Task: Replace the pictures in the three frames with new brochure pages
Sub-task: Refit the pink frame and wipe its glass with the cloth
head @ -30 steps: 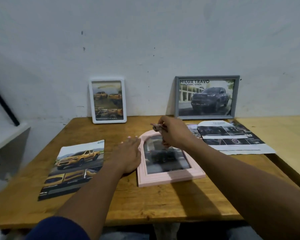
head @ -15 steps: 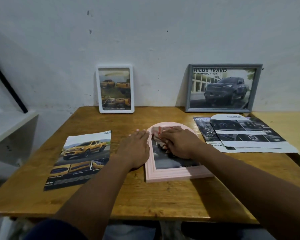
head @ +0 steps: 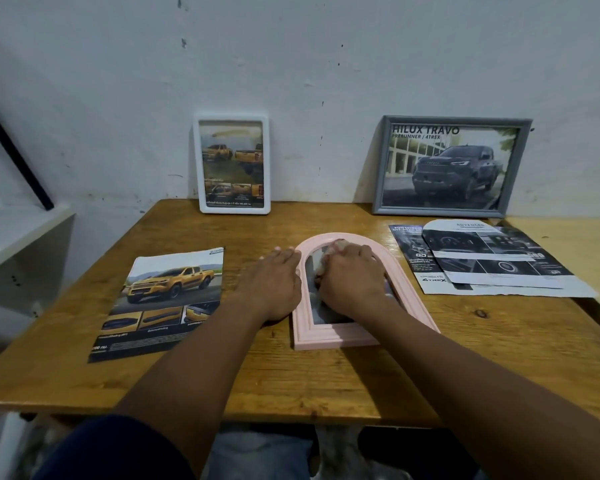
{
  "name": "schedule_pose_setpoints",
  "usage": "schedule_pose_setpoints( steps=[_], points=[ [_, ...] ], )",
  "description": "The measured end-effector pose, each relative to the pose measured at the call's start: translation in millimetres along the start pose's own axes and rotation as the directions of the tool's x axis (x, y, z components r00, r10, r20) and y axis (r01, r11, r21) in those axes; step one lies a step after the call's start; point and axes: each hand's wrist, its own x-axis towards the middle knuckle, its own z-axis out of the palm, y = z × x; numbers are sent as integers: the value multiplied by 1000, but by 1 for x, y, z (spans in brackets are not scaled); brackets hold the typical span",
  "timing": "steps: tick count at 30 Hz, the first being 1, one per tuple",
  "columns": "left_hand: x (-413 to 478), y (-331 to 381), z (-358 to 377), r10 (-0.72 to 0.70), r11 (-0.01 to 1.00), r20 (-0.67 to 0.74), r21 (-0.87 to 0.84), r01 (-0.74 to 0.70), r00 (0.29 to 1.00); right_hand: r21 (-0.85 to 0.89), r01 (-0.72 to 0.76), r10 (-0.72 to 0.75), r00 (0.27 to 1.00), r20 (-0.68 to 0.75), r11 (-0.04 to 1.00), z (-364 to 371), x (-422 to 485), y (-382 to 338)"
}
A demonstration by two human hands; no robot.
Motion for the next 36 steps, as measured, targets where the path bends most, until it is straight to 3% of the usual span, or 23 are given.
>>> schedule_pose_setpoints(
  steps=[5, 10, 14, 18, 22, 28, 30, 33, 36],
  points=[
    [1, -1, 1, -8, 999, 5, -44, 8, 1000, 206, 234, -235, 972, -22, 950, -1, 0, -9],
    [-1, 2, 0, -18, 999, -9, -51, 17, 1000, 367, 334, -427, 880, 208, 868, -20, -14, 60],
    [-2, 4, -2, -31, 999, 16, -34, 32, 999, 215, 274, -336, 874, 350, 937, -38, -37, 84],
    [-2, 4, -1, -45, 999, 21, -21, 45, 999, -17, 141, -131, 950, 283, 990, -26, -59, 43],
    [-2, 4, 0, -50, 998, 19, -38, 51, 999, -56, -13, 25, 978, 209, 998, -27, -61, -2],
    [-3, 5, 1, -62, 994, 6, -90, 62, 998, 15, 219, -220, 974, 61, 976, -29, -64, -21],
    [-3, 5, 1, -61, 993, 3, -98, 61, 998, 83, 282, -289, 952, 99, 956, -36, -63, -1],
    [-4, 5, 0, -48, 995, 9, -89, 49, 999, 194, 335, -378, 886, 270, 922, -52, -66, 38],
    [-6, 6, 0, -61, 994, 6, -92, 62, 998, 95, 315, -329, 890, 315, 944, -62, -68, 69]
  ],
)
